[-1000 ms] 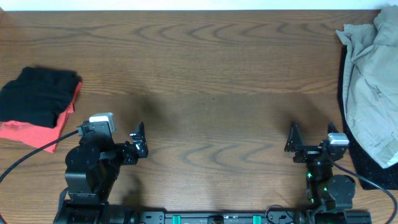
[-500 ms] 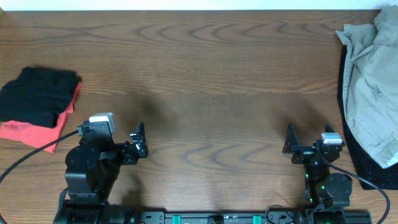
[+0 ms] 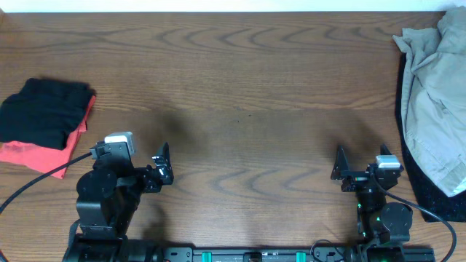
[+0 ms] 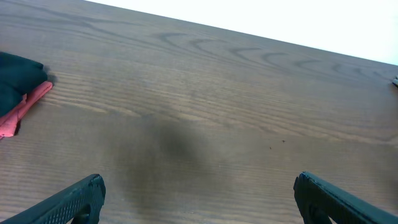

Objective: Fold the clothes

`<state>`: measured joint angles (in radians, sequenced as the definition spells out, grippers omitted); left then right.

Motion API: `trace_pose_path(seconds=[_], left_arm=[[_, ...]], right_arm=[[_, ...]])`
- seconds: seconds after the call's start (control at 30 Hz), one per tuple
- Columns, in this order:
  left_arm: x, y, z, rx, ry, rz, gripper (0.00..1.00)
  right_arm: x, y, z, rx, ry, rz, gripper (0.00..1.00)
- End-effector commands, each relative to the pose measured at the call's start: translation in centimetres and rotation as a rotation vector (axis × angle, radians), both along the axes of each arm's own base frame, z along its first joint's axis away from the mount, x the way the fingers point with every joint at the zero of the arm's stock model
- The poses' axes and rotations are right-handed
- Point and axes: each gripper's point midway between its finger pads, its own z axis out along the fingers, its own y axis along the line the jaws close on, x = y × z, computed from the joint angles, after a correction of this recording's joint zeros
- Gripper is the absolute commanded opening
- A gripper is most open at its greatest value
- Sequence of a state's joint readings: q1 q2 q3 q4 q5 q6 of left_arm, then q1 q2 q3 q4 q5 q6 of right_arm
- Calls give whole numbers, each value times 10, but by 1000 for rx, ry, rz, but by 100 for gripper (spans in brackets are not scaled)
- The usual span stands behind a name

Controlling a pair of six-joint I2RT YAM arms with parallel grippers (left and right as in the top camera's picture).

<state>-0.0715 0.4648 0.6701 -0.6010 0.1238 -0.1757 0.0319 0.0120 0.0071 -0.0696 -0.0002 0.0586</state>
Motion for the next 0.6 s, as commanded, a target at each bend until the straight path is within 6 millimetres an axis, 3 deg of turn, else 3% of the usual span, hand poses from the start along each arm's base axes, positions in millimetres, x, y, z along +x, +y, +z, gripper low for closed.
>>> trace_pose_path(seconds=[0.0,0.37,0.57], left_arm=[[0,1,0,19,-4,-2,98],[-2,1,-7,20,-3,-2,98],[-13,10,-46,55,-8,34,98]], right_arm=[[0,0,-1,-15,1,2,99],[0,0,-1,-15,1,2,99],[0,0,-1,-15,1,3,99]])
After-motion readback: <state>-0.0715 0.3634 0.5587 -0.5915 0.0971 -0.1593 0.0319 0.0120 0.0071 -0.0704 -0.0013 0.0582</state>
